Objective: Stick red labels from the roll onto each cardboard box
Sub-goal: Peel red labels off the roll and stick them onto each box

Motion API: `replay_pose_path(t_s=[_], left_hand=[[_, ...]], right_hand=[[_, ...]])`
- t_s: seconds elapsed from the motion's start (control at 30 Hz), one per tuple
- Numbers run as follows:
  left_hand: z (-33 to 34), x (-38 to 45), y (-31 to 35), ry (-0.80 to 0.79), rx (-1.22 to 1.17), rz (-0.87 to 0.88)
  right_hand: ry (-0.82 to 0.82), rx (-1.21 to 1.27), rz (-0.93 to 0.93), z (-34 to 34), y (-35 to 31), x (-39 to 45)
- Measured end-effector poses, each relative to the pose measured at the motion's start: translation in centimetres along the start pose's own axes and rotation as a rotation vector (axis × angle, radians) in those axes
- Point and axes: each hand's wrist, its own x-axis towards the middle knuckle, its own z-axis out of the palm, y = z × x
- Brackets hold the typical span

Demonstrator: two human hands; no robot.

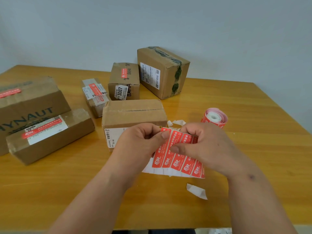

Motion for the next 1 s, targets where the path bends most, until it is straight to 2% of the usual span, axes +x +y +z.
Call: replay_pose_path(t_s=[0.4,0.57,0.67,0.83,1.0], left_hand=[[0.38,-0.09,-0.35,0.044,-0.127,-0.049],[-0.02,-0.14,-0.33,-0.013,-0.102,-0.047],[-0.26,-0.19,-0.35,-0.049,-0.085,-0.062],[-0.03,-0.14,-0.33,-0.016,-0.006,-0.04],[0.19,-0.17,-0.46,0.009,-0.044,-0.063]], right_hand=[[0.107,-0.068,-0.082,0.6,-0.01,-0.27],[0.115,-0.054,-0.051,0.24,0.08,-0.34],[0.094,-0.061,-0.017,-0.05,-0.12,-0.47],[-0.019,-0.086,0.02,-0.24,-0.81,-0.32],[-0.005,-0.092,0.03,-0.18,-0.72,-0.34]])
